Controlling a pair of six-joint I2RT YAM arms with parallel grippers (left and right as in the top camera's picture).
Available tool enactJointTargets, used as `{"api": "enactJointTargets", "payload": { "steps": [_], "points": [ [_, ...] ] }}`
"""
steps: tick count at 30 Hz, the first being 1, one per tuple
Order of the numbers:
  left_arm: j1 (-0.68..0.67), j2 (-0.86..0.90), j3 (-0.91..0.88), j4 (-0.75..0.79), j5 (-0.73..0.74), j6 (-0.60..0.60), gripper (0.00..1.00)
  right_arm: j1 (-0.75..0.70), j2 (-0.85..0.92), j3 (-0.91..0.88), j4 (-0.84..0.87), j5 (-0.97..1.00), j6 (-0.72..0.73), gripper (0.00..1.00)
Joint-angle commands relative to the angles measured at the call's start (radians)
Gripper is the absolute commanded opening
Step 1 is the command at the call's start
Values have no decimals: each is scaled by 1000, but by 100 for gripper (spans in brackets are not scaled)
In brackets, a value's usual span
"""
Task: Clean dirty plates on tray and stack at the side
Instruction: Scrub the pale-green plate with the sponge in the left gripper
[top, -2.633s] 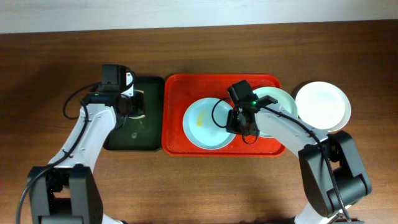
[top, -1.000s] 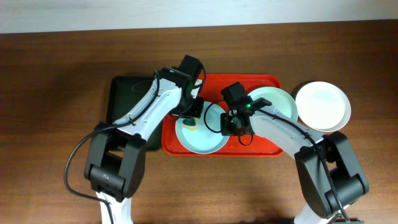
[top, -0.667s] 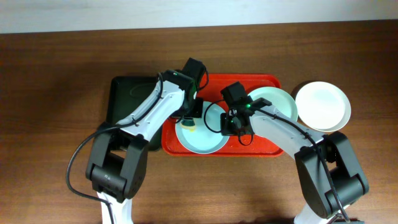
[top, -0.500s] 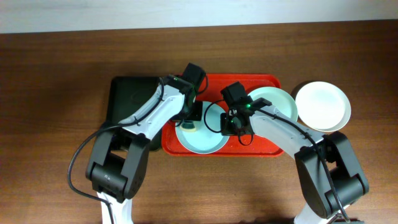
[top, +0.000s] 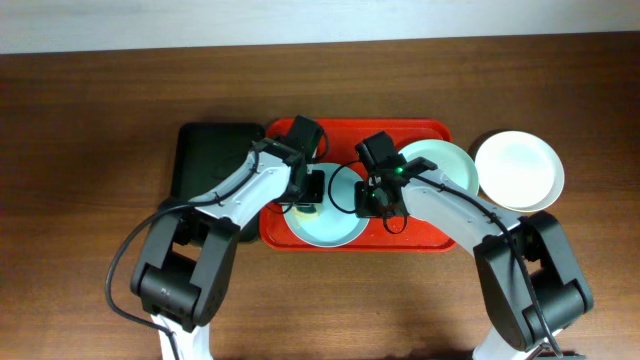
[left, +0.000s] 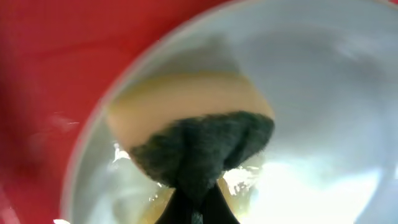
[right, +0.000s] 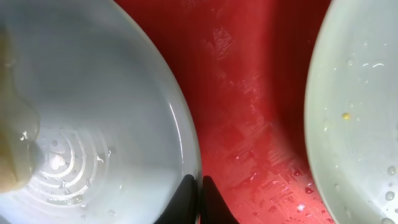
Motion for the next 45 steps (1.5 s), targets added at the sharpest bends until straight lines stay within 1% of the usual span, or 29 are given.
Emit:
{"api": "enactJointTargets", "payload": {
  "steps": [1, 3, 8, 10, 15, 19, 23, 29, 33, 35, 37, 38, 41, 43, 45],
  "points": [
    [-26, 59, -49, 14, 298, 102, 0, 8, 19, -10, 0, -1, -11, 4],
    [-26, 59, -49, 28, 345, 130, 0, 8, 19, -10, 0, -1, -11, 4],
    [3, 37, -9, 15, 306, 133, 0, 8, 19, -10, -1, -1, -11, 4],
    [19, 4, 19, -12, 272, 133, 0, 8, 19, -10, -1, -1, -11, 4],
    [40, -154, 43, -39, 109, 132, 0, 8, 19, -10, 0, -1, -11, 4],
    [39, -183, 42, -68, 61, 132, 0, 8, 19, -10, 0, -1, -11, 4],
    [39, -156, 18, -69, 42, 128, 0, 8, 19, -10, 0, -1, -11, 4],
    [39, -39, 13, -62, 34, 103, 0, 8, 19, -10, 0, -1, -11, 4],
    [39, 53, 13, -67, -88, -28, 0, 8, 19, -10, 0, -1, -11, 4],
    [39, 88, 13, -71, -99, -66, 0, 8, 19, -10, 0, -1, -11, 4],
    [37, 126, 13, -75, -39, -63, 0, 8, 19, -10, 0, -1, -11, 4],
    [37, 140, 13, -76, 6, -41, 0, 8, 19, -10, 0, -1, -11, 4],
    [35, 181, 13, -66, 319, 116, 0, 8, 19, -10, 0, -1, -11, 4],
    [35, 186, 13, -62, 458, 187, 0, 8, 19, -10, 0, -1, -11, 4],
    [35, 186, 14, -50, 547, 225, 0, 8, 19, -10, 0, -1, -11, 4]
  ]
}}
